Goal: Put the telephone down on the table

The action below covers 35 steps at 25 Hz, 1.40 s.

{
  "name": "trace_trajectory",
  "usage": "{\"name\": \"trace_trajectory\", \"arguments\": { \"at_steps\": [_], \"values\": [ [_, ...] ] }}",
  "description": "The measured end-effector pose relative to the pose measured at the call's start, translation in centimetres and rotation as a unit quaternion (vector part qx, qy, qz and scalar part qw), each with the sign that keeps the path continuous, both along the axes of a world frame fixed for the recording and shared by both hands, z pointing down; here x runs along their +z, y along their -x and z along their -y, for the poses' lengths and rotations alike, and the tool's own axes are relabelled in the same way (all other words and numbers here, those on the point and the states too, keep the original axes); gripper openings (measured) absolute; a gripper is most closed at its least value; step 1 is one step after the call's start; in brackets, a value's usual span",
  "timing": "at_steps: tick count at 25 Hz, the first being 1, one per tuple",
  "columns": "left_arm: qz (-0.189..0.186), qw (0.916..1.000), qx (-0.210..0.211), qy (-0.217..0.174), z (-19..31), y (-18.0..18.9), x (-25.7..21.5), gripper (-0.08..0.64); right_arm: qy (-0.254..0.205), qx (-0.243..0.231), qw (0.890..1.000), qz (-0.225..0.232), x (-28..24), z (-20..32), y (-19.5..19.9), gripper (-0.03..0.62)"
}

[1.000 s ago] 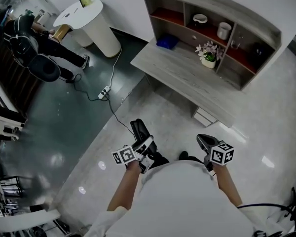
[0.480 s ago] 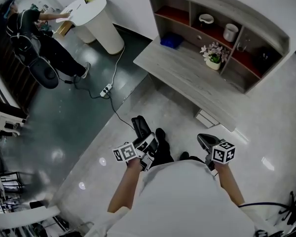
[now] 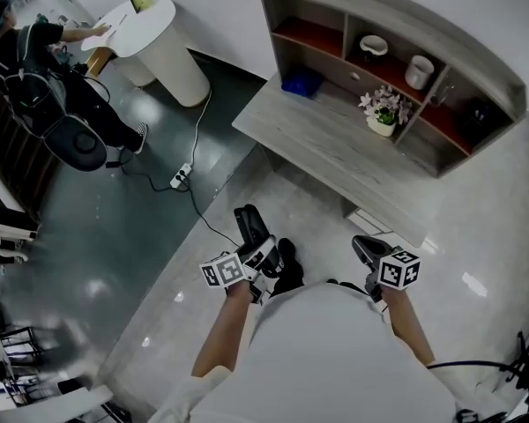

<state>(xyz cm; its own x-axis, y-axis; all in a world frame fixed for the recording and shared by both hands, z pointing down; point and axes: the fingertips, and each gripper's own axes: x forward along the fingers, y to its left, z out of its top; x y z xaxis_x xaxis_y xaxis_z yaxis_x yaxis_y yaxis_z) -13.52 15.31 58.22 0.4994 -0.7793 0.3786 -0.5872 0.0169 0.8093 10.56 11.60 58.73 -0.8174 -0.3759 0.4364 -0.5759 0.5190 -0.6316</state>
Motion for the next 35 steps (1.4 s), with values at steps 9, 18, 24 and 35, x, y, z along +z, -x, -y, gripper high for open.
{"name": "trace_trajectory", "arguments": {
  "at_steps": [9, 18, 24, 35],
  "values": [
    [0.010, 0.9982, 0.059, 0.009, 6.1, 5.0, 0.7, 0.293, 0.011, 0.043, 0.999, -0.014, -0.1, 5.2, 4.6, 0.020],
    [0.037, 0.9926, 0.115, 0.011, 11.1, 10.0, 1.9, 0.293, 0.011, 0.082, 0.996, -0.023, 0.2, 8.5, 10.1, 0.020],
    [0.040, 0.9901, 0.134, 0.017, 13.3, 11.0, 2.8, 0.293, 0.013, 0.082, 0.996, -0.033, 0.9, 10.2, 11.7, 0.020],
    [0.070, 0.9862, 0.146, 0.034, 19.2, 8.9, 3.9, 0.293, 0.029, 0.056, 0.997, -0.043, 2.8, 16.9, 12.2, 0.020]
  ]
}}
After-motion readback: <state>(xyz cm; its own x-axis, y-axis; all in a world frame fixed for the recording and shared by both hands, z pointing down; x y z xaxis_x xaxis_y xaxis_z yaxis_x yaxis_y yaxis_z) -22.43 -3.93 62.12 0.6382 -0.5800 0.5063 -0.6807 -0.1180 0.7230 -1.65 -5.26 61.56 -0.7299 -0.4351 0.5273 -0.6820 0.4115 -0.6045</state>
